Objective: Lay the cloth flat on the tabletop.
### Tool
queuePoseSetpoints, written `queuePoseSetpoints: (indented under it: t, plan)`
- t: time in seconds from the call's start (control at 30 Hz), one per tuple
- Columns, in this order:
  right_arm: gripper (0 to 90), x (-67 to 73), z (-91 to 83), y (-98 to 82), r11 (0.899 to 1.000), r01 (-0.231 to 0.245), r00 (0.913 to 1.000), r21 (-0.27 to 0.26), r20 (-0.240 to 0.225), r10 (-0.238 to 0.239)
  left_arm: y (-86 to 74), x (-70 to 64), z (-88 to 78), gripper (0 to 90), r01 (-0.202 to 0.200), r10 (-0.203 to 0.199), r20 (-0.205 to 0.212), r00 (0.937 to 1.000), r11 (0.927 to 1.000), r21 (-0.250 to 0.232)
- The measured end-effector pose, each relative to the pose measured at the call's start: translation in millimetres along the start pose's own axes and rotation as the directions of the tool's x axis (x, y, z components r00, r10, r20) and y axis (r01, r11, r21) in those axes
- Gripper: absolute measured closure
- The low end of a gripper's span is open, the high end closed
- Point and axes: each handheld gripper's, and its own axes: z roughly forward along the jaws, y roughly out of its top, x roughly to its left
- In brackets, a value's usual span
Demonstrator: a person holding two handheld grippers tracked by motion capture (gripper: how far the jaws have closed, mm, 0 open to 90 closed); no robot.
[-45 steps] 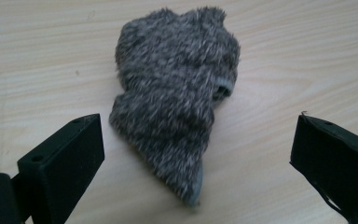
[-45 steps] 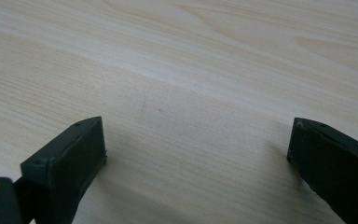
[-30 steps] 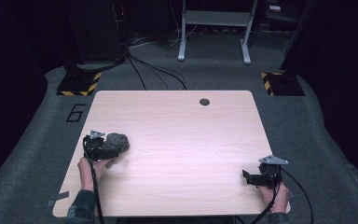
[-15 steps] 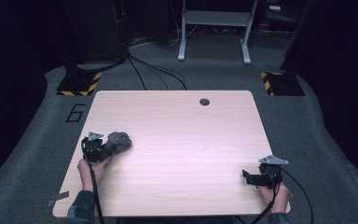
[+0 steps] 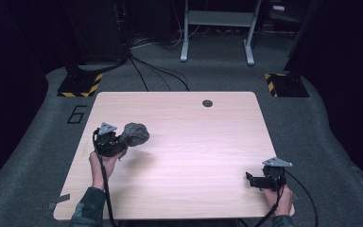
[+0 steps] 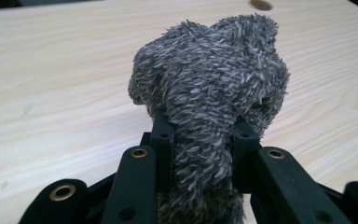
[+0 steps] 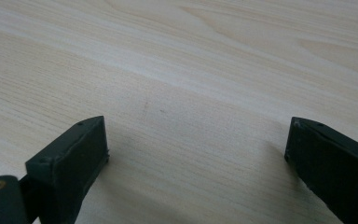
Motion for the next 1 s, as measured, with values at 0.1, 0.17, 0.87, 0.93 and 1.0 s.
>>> queuePoseSetpoints:
  t: [0.1, 0.17, 0.87, 0.93, 1.0]
  plan:
    - [5.3, 0.0, -0.2, 0.0, 1.0, -0.001, 1.0, -0.003, 0.0, 0.001, 6.6, -15.3, 5.2, 68.9, -0.035, 0.035, 0.024, 0.9991, 0.9994, 0.003]
    - [5.3, -0.2, -0.1, 0.0, 1.0, 0.003, 1.0, -0.003, 0.0, -0.003, 9.8, -30.4, 12.6, 68.8, -0.056, 0.055, 0.049, 0.9973, 0.9984, 0.012]
    - [7.0, 0.8, 0.0, 0.2, 1.0, -0.007, 1.0, -0.01, 0.002, 0.007, -18.9, -128.4, 92.4, 37.5, -0.146, 0.111, 0.244, 0.9633, 0.9802, 0.133]
    - [7.2, 0.8, -0.1, 0.2, 1.0, -0.006, 1.0, -0.01, 0.002, 0.006, -18.6, -127.0, 85.6, 28.3, -0.144, 0.111, 0.246, 0.9629, 0.9826, 0.118]
    - [7.4, 0.9, 0.0, 0.3, 1.0, -0.005, 1.0, -0.011, 0.001, 0.005, -18.5, -123.6, 78.2, 23.4, -0.15, 0.12, 0.244, 0.9623, 0.9826, 0.109]
